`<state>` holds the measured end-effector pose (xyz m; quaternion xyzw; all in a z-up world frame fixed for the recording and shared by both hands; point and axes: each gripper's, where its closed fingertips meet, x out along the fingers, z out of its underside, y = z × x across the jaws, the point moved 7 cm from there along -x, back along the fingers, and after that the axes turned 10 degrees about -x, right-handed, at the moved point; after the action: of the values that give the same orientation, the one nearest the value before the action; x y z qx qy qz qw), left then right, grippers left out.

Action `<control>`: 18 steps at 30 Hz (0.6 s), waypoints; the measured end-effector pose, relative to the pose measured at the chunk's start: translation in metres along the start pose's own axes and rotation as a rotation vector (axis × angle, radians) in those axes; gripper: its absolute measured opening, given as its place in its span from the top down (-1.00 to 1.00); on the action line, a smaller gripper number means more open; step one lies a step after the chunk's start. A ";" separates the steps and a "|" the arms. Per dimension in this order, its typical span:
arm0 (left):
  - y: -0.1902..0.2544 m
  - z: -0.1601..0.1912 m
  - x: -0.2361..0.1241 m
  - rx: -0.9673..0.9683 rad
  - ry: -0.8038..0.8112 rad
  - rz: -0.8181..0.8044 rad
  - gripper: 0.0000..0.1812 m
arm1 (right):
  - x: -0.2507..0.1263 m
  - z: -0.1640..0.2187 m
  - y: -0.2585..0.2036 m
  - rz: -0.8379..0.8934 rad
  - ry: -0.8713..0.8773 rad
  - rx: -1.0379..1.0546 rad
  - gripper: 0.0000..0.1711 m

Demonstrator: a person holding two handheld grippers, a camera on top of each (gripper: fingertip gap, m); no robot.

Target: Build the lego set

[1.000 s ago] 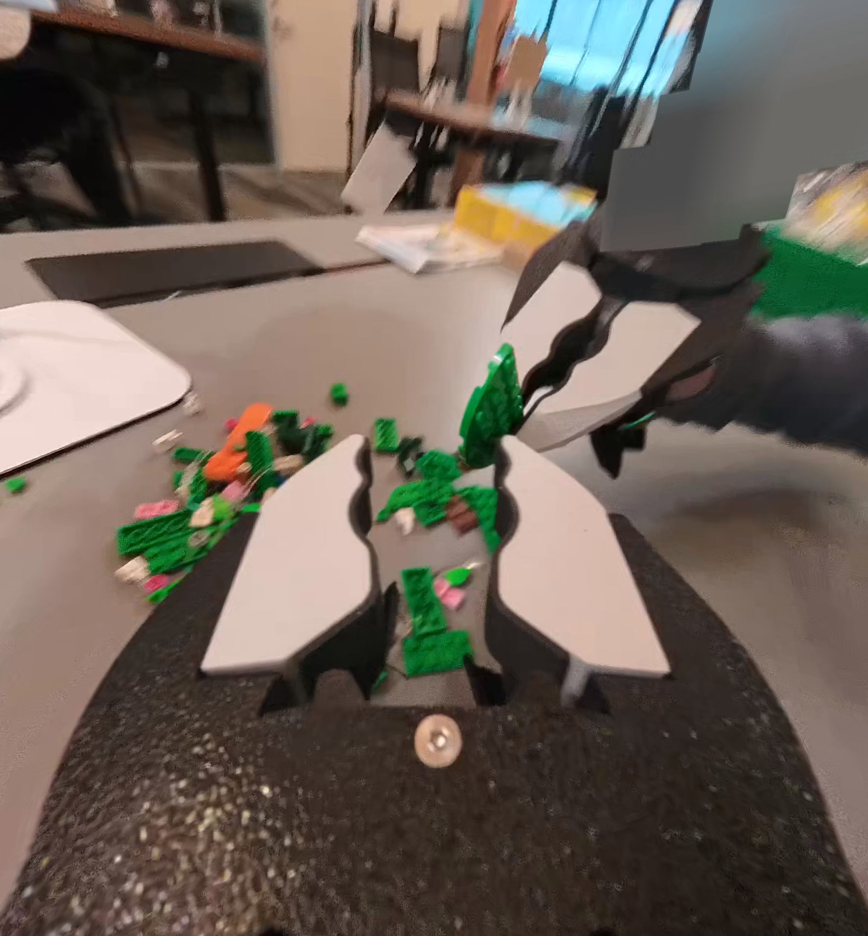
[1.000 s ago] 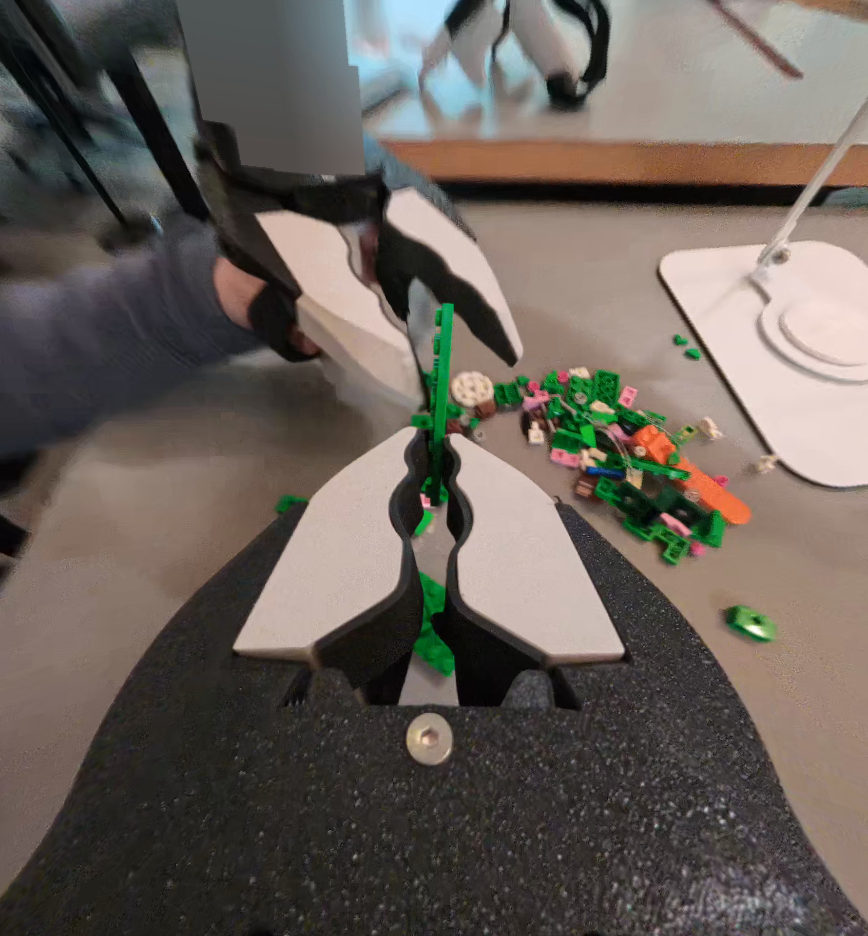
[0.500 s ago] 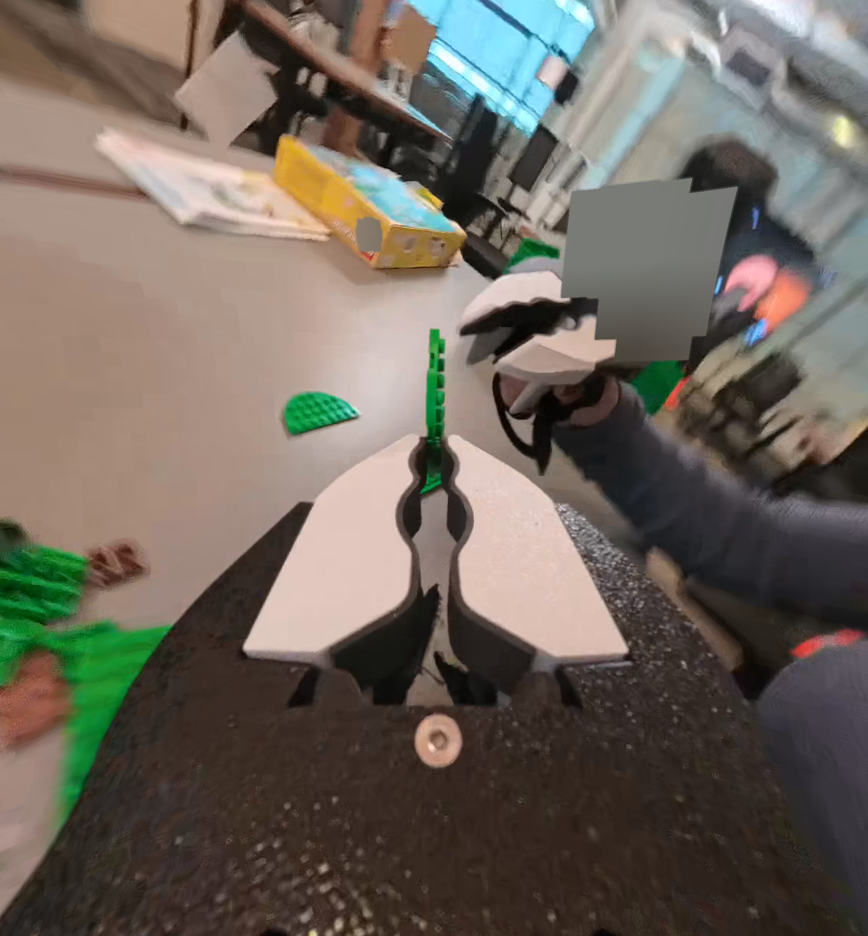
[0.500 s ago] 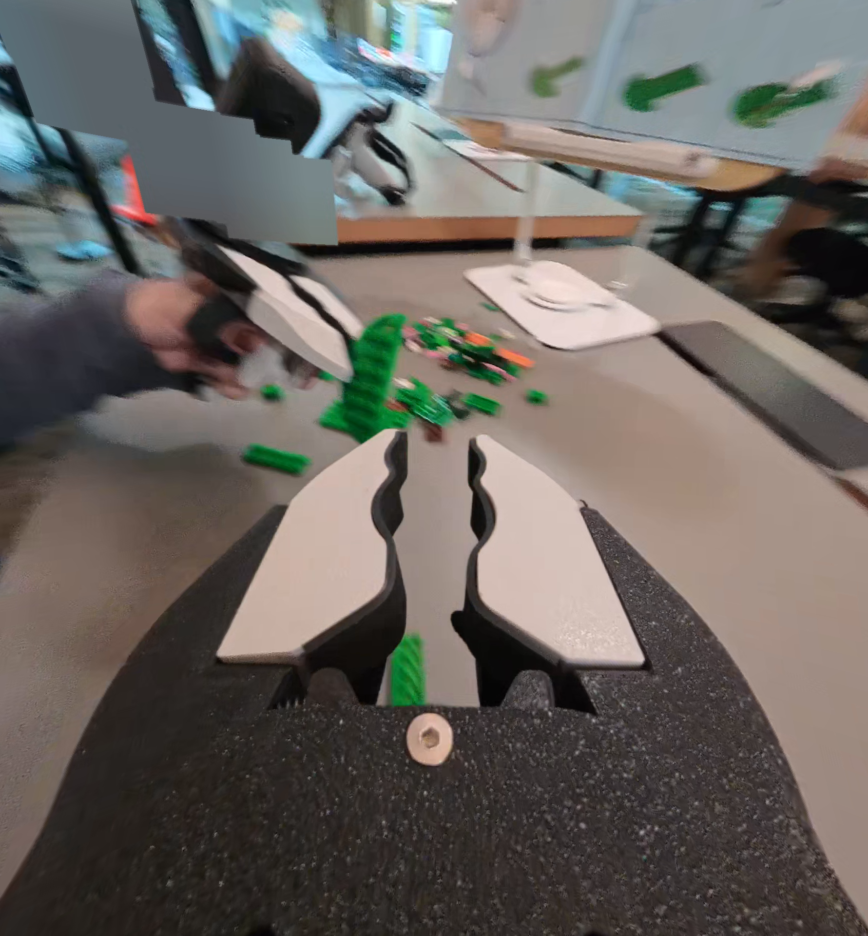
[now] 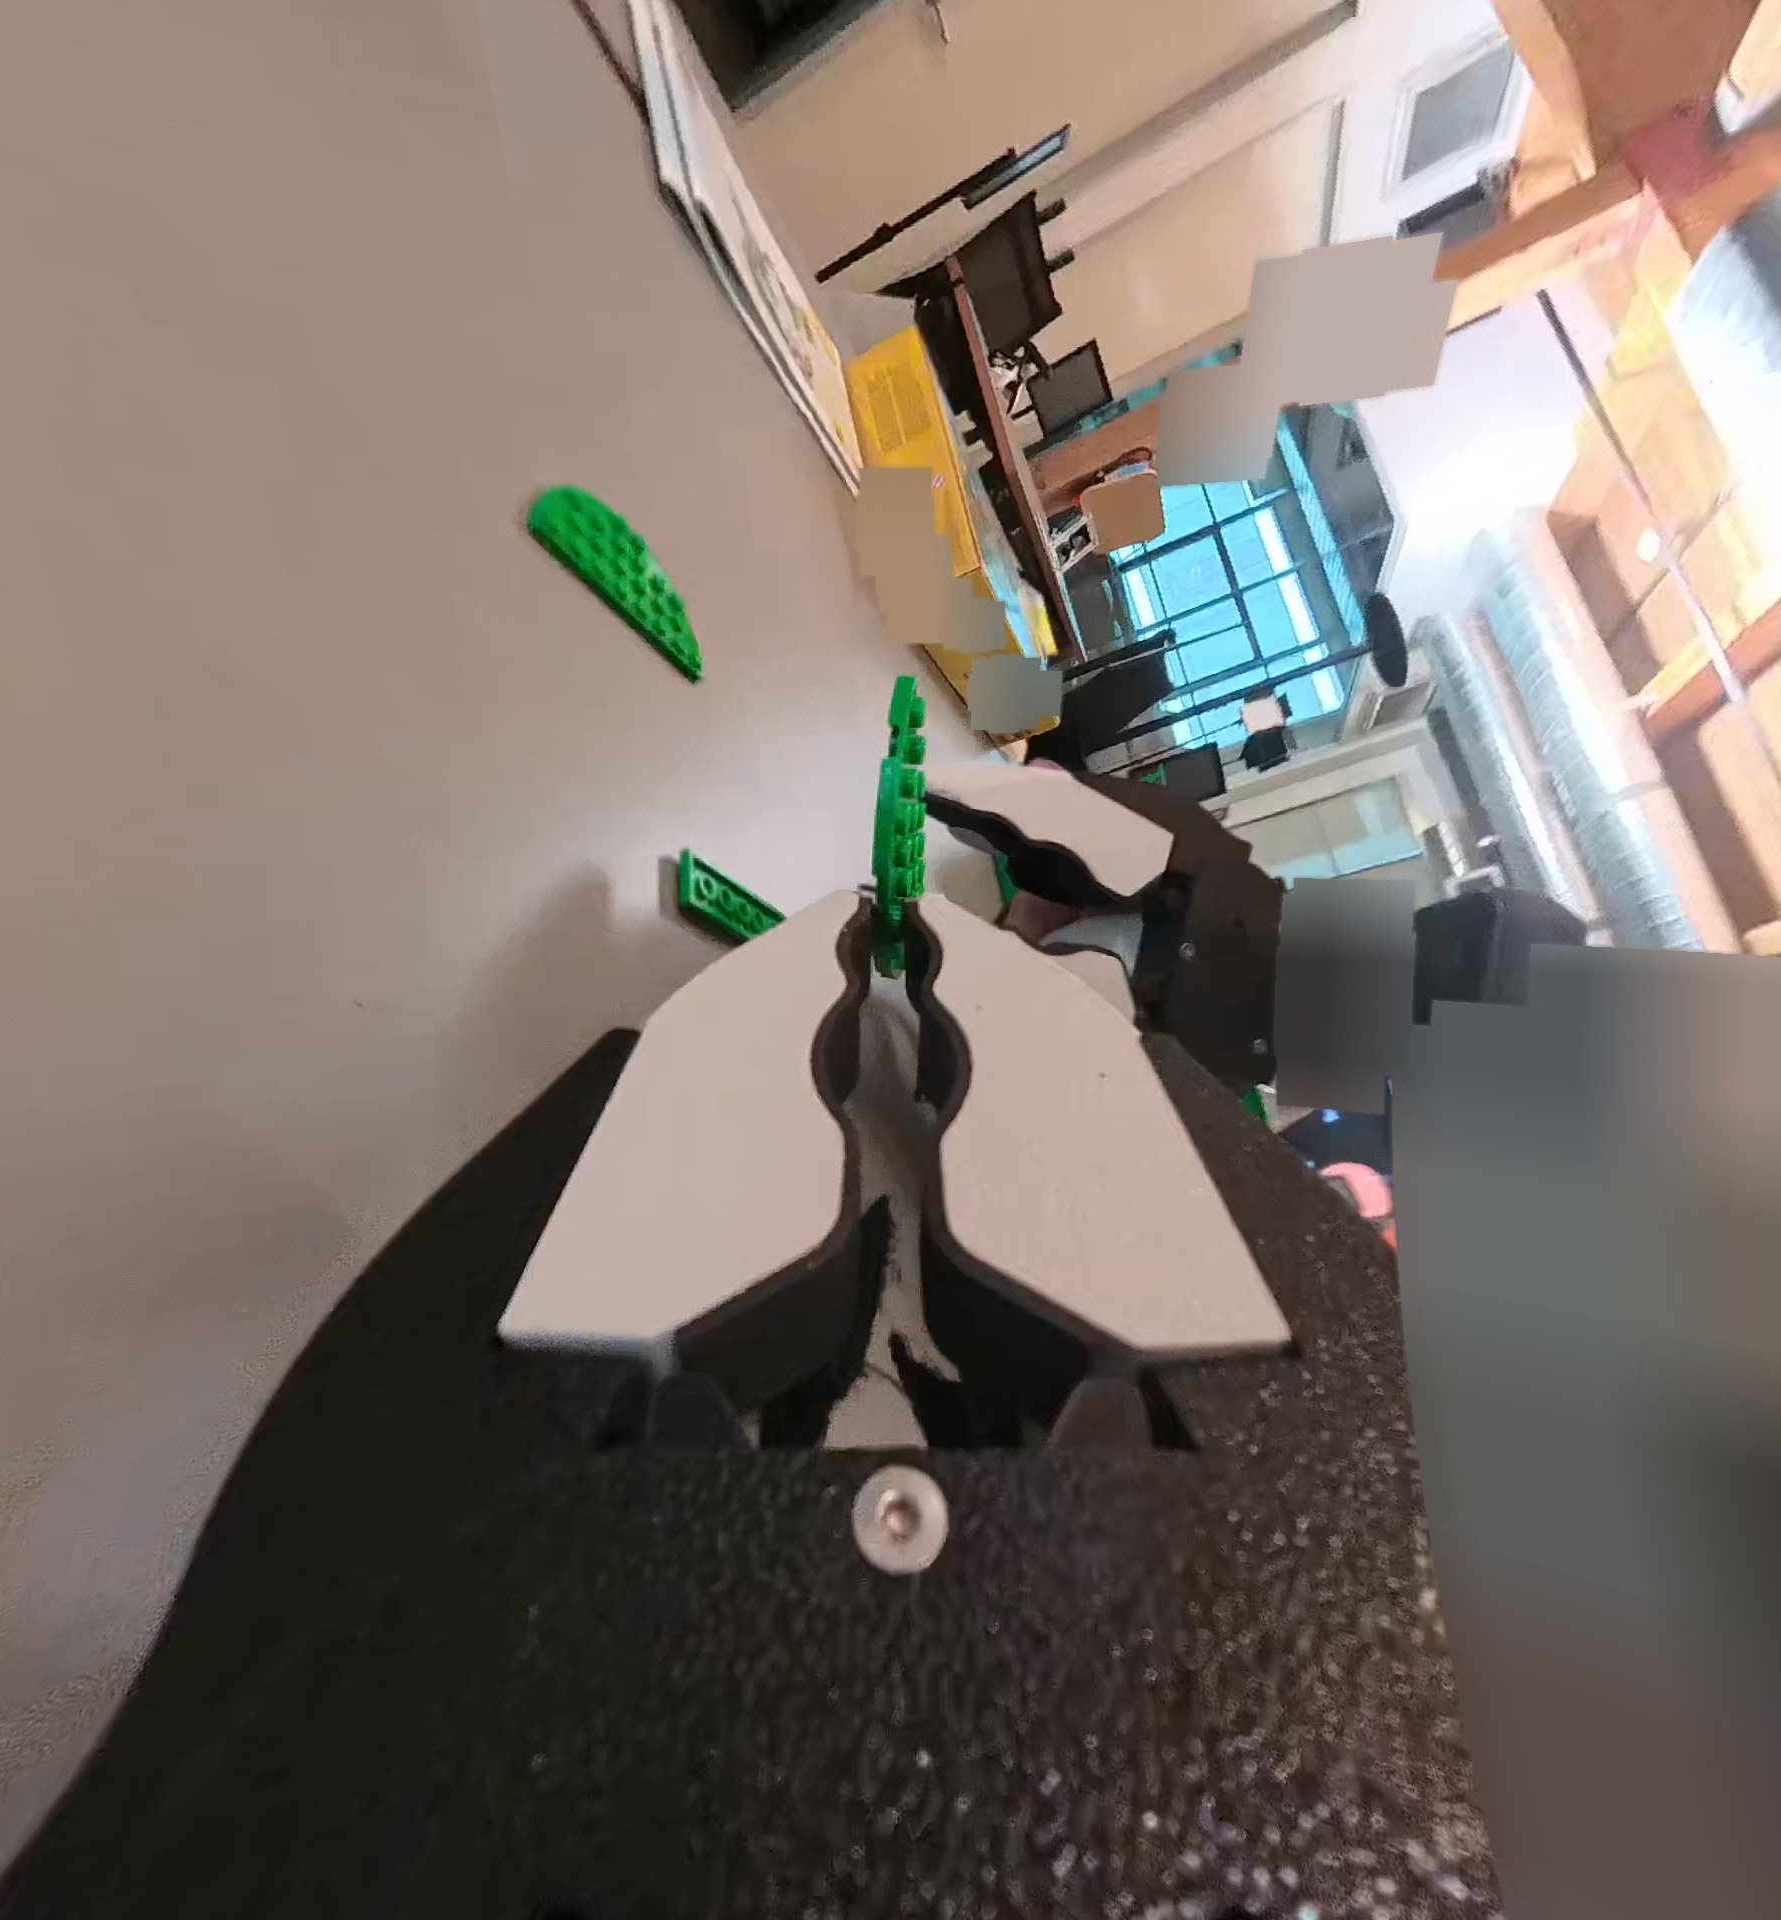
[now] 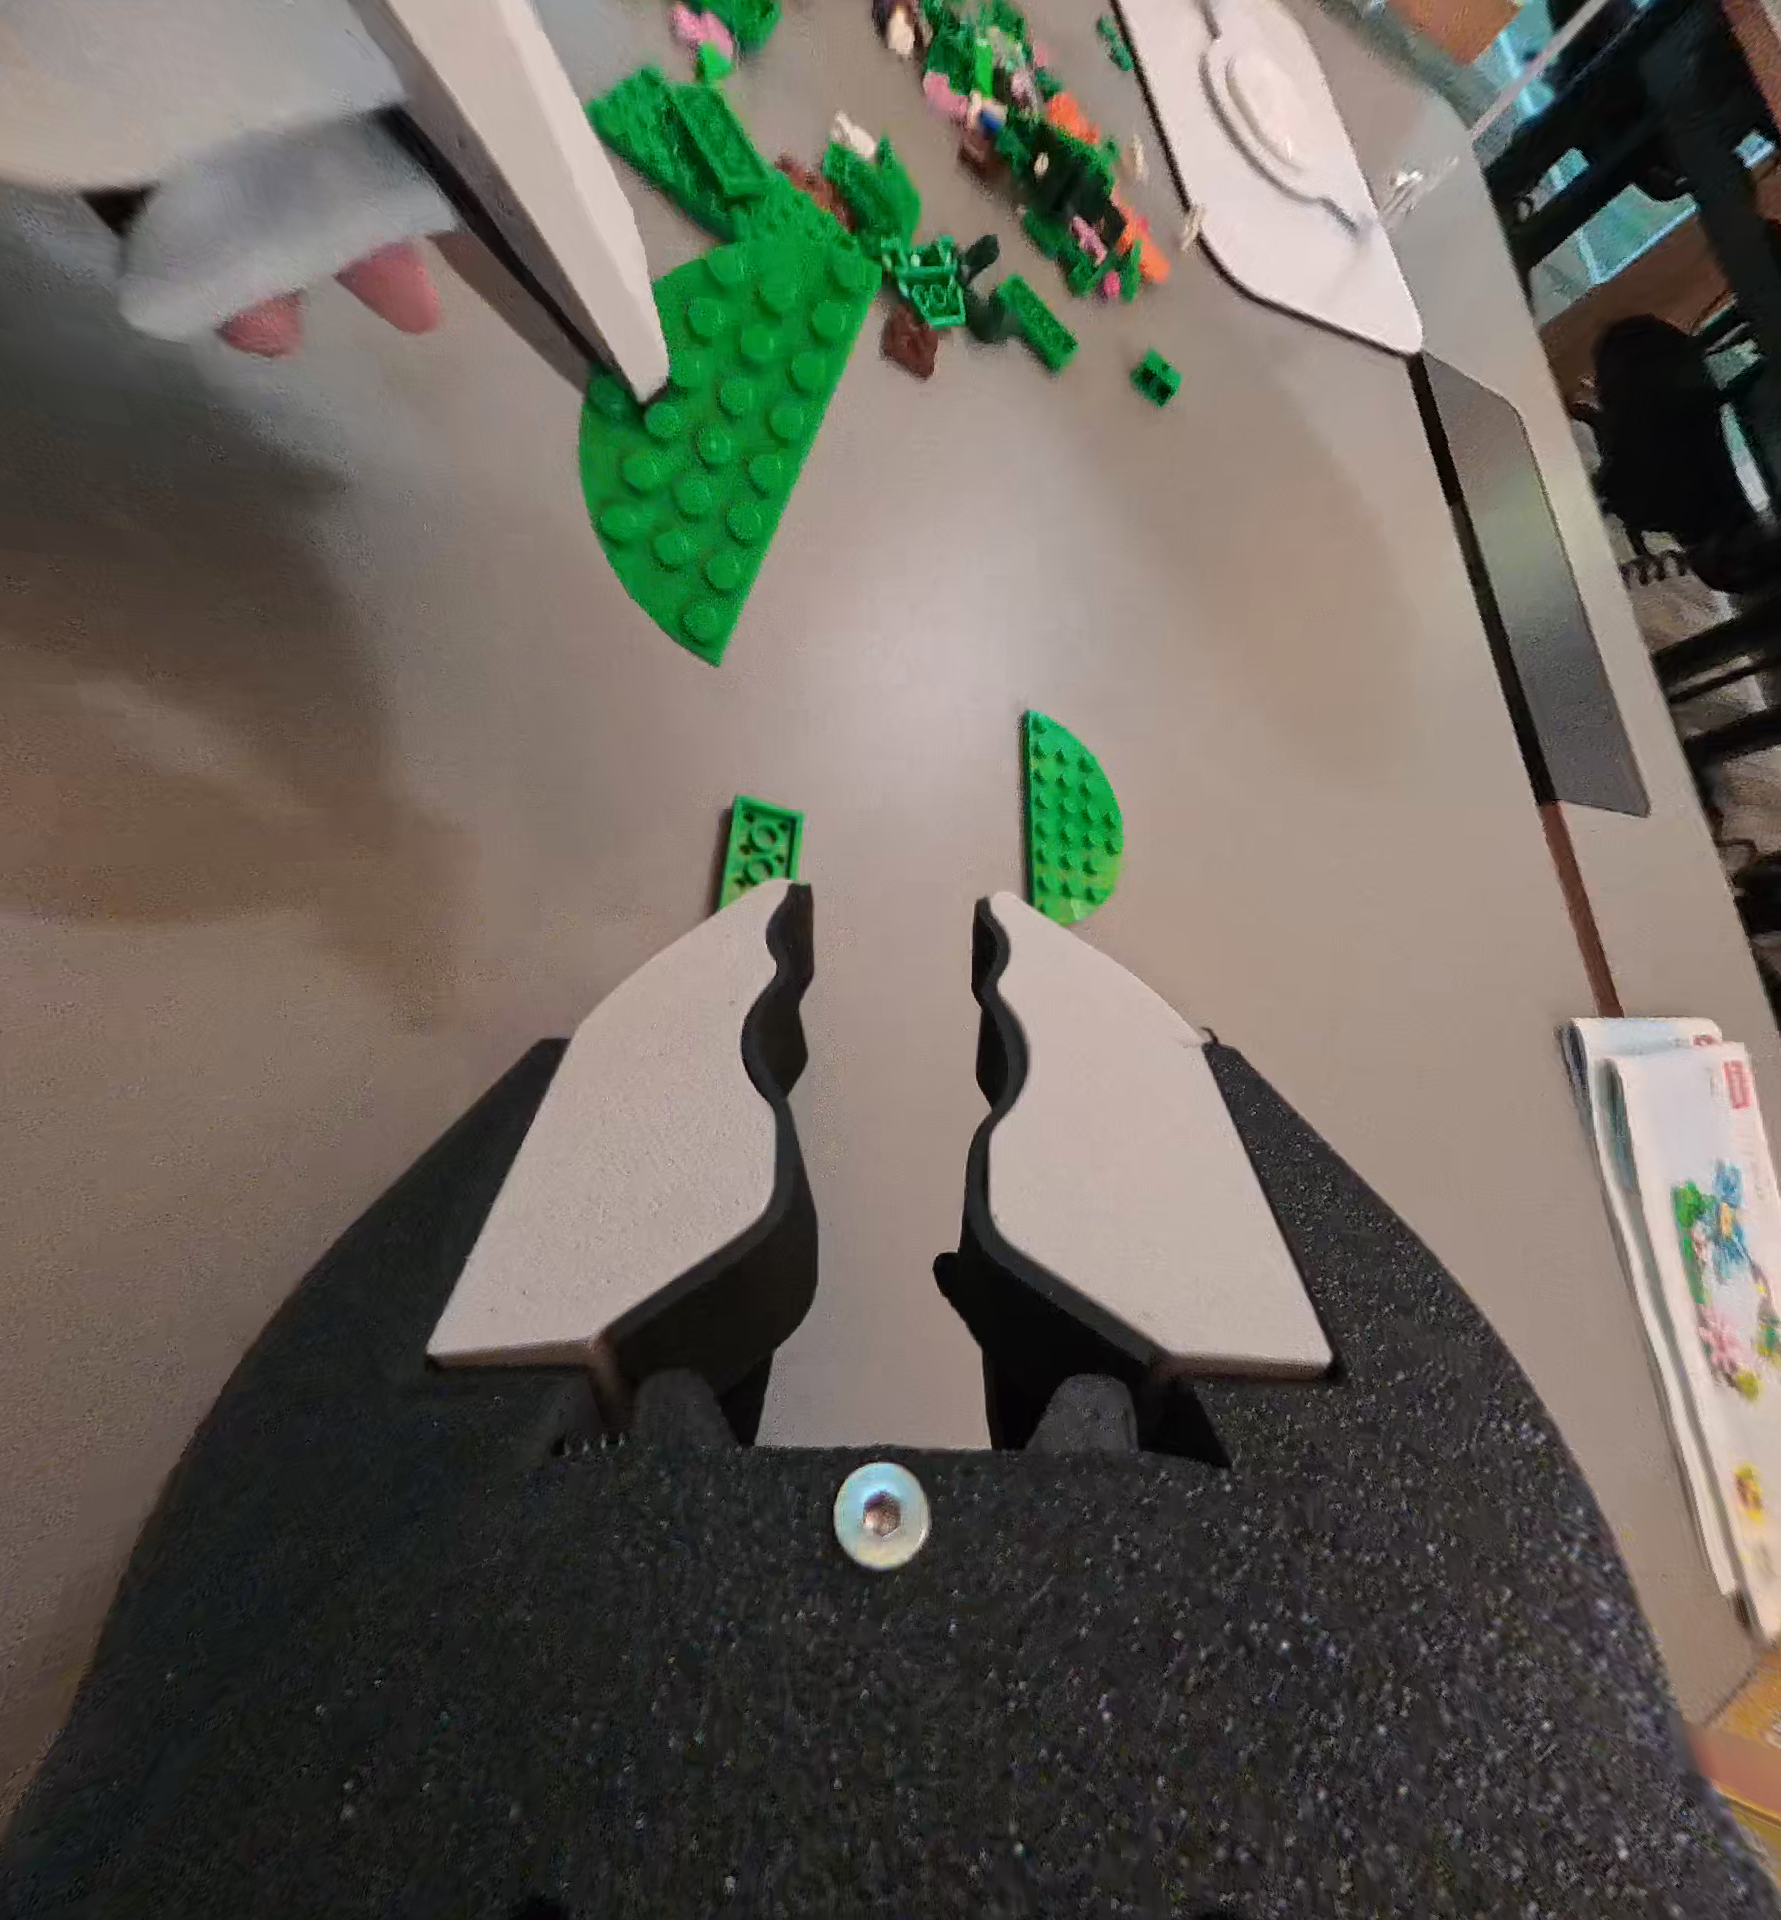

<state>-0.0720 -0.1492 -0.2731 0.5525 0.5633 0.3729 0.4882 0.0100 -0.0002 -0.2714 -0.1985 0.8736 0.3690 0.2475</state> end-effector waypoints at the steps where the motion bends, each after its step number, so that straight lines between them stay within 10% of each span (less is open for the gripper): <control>1: -0.001 0.004 0.001 -0.033 0.001 -0.008 0.95 | -0.001 0.002 -0.001 -0.004 -0.003 -0.007 0.69; 9: -0.005 0.031 0.006 -0.220 0.001 0.019 0.46 | -0.005 0.006 -0.014 -0.159 -0.002 0.064 0.68; 18: -0.002 -0.002 0.001 0.521 -0.204 -0.215 0.39 | -0.004 0.014 -0.020 -0.245 -0.049 0.154 0.73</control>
<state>-0.0744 -0.1483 -0.2747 0.6309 0.6432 0.1046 0.4210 0.0277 -0.0021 -0.2877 -0.2749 0.8623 0.2727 0.3263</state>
